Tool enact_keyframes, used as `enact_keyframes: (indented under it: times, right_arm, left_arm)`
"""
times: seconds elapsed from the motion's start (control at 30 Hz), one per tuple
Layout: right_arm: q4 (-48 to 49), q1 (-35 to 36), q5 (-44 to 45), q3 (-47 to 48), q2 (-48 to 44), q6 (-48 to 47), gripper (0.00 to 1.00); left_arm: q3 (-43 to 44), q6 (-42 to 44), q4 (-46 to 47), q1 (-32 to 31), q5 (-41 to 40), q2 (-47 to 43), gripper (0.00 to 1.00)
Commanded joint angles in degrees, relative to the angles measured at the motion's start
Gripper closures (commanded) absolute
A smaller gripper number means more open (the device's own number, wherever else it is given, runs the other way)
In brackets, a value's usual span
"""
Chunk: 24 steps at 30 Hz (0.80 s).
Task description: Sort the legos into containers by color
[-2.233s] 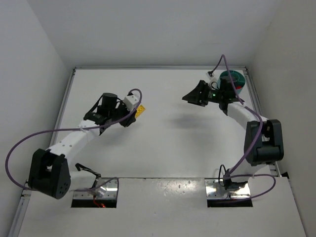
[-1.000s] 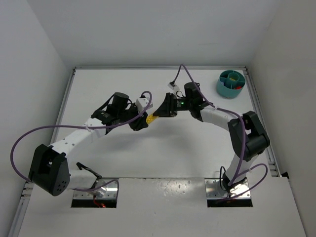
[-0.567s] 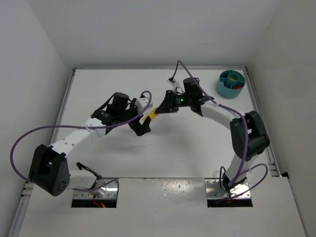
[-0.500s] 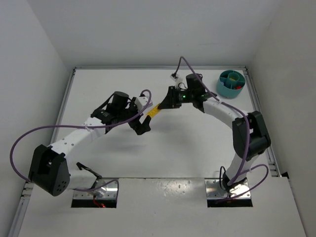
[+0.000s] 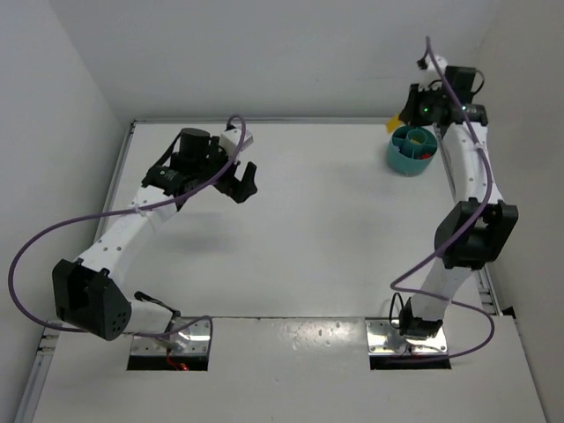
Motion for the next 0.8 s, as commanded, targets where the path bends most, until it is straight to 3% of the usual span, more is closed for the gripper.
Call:
enact_keyframes:
  times: [0.0,0.13,0.23,0.77]
  right_arm:
    - [-14.66,-4.88,6.26,18.07,9.22,-7.78,1.00]
    - [-14.00,-6.48,13.11,27.06,14.33,-9.97,1.00]
    - [-19.97,-7.00,17.50,42.24,22.85,-12.34,1.00]
    - [-18.14,-7.00,17.60,40.97,30.16,-12.96,1.00]
  left_arm:
    - [0.38,-2.45,-3.09,1.55,0.58,0.79,0.00]
    - [-1.72,-2.46,-1.78,2.78,1.11,0.27,0.00]
    - [-1.73,-2.46,-1.78,3.40,1.11,0.26,0.00]
    - [-1.73,-2.98,-1.78,4.54,0.50,1.93,0.00]
